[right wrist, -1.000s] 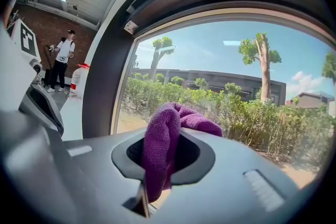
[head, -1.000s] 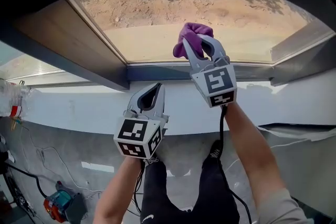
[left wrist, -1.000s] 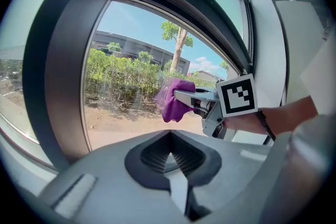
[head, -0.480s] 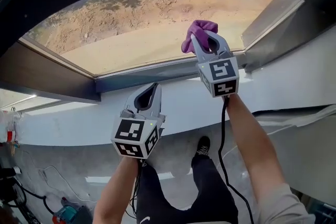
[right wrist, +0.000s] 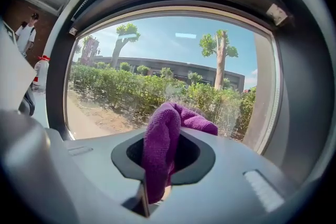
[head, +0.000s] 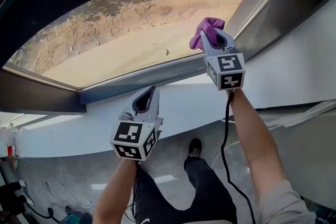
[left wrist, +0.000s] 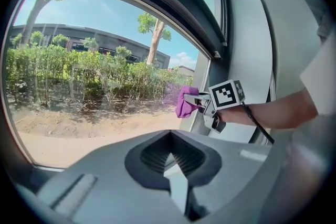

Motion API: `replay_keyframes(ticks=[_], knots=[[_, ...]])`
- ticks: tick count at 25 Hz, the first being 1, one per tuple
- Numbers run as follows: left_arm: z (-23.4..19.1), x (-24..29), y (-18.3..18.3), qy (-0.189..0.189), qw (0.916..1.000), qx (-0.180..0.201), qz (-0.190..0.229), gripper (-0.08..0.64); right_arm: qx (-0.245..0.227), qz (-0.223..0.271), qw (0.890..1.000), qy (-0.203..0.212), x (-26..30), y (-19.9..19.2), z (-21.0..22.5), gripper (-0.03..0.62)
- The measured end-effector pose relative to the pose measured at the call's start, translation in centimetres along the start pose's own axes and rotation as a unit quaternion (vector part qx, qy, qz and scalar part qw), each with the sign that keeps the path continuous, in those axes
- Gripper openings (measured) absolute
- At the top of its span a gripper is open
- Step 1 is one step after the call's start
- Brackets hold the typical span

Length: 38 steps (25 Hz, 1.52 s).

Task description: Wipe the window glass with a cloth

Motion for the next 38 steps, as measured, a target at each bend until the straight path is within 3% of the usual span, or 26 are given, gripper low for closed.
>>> replay_keyframes(ticks=[6, 10, 19, 32, 38], knots=[[3.2, 3.0, 0.4, -0.014, 0.9998, 0.013, -0.008, 0.0, 0.01, -0.005, 1.0, -0.028, -1.9, -1.7, 5.4, 0.081], [4.7, 5.0, 1.0, -0.022, 0.9996, 0.017, -0.009, 0.0, 0.043, -0.005, 0.997, -0.067, -3.1, -2.7, 8.7, 0.08], [7.3, 7.8, 1.7, -0.035, 0.9986, 0.033, -0.021, 0.0, 0.073, 0.004, 0.992, -0.106, -4.3, -4.4, 12.5, 0.08], [8.8, 11.4, 4.0, -0.06, 0.9954, 0.075, 0.004, 0.0, 0.096, -0.035, 0.968, -0.23, -4.0, -5.6, 13.4, 0.08], [8.1, 12.1, 1.9, -0.06, 0.9974, 0.035, -0.02, 0.0, 0.093, -0.055, 0.966, -0.235, -3.3, -7.8, 13.5, 0.078]])
Point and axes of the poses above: the fingertips, and each gripper's own axes: x forward along the fingers, z to its right, y out of its top, the point moved 9 cm from there along -x, backward along the fingers, and after that the axes turned 11 degrees about y, right-handed, at the moved point
